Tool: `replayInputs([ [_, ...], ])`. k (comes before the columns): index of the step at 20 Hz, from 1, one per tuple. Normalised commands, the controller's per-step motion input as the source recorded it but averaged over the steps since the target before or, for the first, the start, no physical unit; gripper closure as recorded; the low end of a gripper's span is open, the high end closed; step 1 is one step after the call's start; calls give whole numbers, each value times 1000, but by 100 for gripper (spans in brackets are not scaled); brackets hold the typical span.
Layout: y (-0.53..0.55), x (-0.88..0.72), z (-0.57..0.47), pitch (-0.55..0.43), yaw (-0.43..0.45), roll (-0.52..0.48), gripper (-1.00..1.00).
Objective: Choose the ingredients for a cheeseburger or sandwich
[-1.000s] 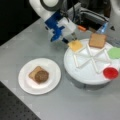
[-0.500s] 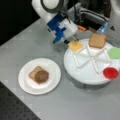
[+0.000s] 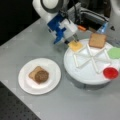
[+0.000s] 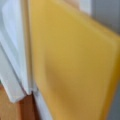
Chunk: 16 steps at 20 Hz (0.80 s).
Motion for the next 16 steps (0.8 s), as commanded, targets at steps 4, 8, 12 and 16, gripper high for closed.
replayInputs([
  [4, 98, -15, 18, -88, -108, 191, -100],
  [8, 64, -27, 9, -75, -93, 204, -100],
  [12, 26, -23, -4, -70, -89, 200, -100],
  [16, 11, -23, -26, -76, -95, 170, -100],
])
